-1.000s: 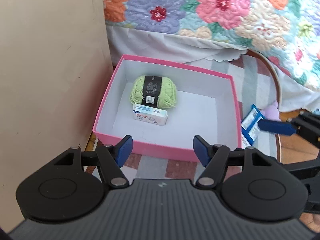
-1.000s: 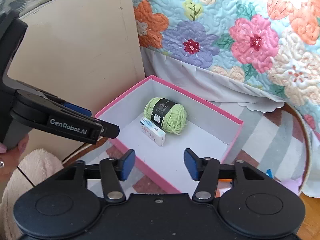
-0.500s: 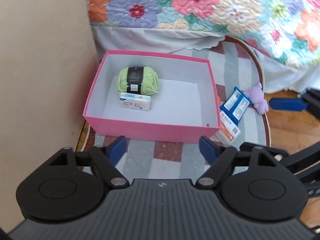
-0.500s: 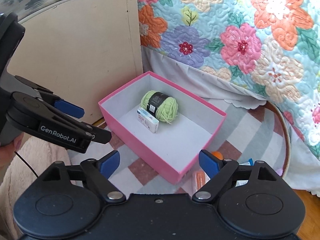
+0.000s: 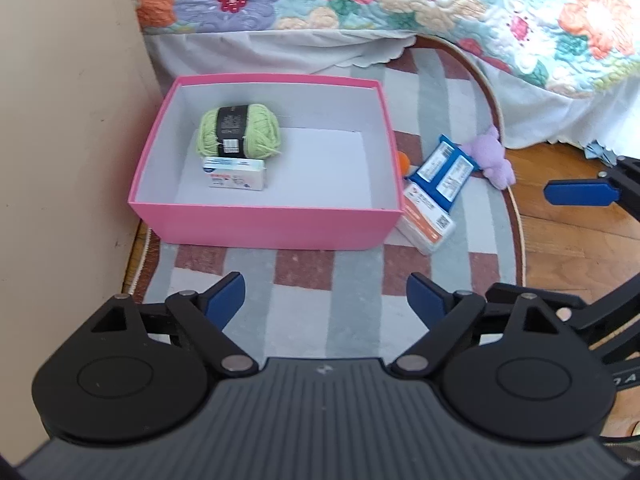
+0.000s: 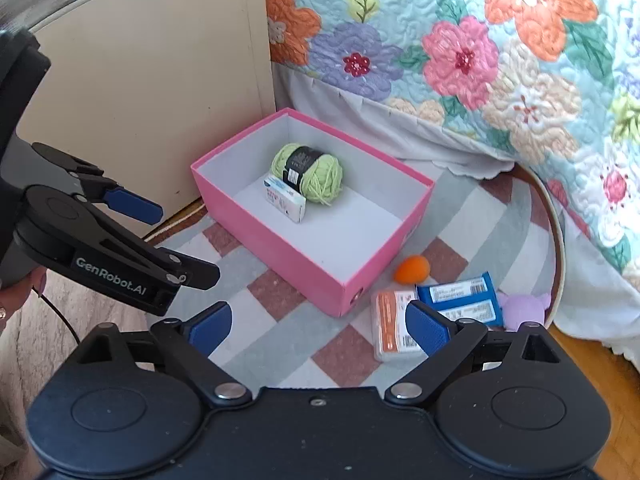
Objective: Organize objects
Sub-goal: 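Withdraw the left tool from the box toward the clear plastic box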
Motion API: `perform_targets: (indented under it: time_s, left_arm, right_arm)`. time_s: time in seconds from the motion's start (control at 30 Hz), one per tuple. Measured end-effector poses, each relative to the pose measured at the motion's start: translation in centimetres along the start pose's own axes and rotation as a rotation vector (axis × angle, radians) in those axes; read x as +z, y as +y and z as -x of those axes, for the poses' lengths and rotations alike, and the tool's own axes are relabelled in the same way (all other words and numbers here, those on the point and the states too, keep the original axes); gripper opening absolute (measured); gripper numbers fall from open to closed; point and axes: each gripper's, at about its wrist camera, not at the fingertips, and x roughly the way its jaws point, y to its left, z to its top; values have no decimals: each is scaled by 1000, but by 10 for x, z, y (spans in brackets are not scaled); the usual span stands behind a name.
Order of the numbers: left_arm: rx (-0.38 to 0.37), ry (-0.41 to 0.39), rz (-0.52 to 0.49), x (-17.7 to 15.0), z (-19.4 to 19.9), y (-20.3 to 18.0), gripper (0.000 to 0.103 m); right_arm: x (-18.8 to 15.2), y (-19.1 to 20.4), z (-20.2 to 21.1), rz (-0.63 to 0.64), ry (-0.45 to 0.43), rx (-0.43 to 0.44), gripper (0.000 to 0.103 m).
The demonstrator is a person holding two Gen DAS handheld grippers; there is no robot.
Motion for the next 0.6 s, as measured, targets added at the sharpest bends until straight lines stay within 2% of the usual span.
perform_targets:
  time_s: [0.23,0.6]
  left_arm:
    - [-35,7,-29,-4,3,-18,95]
    - [-111,-7,9,-11,-12,-34,96]
  right_arm:
    - [-17,-8,6,-8,17,-25,96]
    - [-43,-38,16,-84,-41,-15,96]
